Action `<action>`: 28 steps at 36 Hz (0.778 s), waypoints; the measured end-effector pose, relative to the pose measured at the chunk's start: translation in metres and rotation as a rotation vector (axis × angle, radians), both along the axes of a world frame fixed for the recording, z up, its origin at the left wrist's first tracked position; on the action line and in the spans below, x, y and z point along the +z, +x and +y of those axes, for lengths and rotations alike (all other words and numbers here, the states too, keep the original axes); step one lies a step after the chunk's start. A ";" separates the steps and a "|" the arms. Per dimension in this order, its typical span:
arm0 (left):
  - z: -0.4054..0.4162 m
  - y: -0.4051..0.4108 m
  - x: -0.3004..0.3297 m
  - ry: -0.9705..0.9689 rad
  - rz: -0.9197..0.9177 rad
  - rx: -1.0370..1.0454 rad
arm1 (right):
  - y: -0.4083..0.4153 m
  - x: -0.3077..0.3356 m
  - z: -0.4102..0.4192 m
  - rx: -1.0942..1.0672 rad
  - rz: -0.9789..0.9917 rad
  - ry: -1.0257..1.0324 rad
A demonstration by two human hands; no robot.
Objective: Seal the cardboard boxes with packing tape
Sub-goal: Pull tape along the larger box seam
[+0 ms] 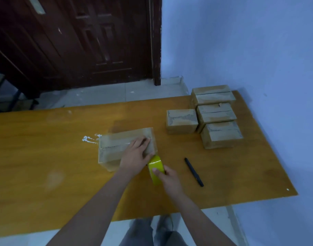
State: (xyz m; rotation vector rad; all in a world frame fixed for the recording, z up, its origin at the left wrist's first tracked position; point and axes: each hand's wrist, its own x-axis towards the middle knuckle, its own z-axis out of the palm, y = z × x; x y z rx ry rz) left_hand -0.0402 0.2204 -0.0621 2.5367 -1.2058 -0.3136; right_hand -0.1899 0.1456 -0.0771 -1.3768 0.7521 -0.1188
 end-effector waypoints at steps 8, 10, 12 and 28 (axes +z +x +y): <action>0.001 -0.004 -0.007 0.109 -0.112 -0.033 | 0.003 -0.019 0.000 -0.001 0.083 -0.018; 0.000 -0.007 -0.009 0.160 -0.138 -0.038 | 0.004 -0.022 0.000 -0.014 0.089 0.023; 0.000 -0.010 -0.008 0.198 -0.161 -0.026 | 0.007 -0.024 0.000 -0.014 0.112 0.066; 0.000 -0.022 -0.002 0.334 -0.205 -0.022 | -0.001 -0.030 -0.010 0.068 0.194 -0.024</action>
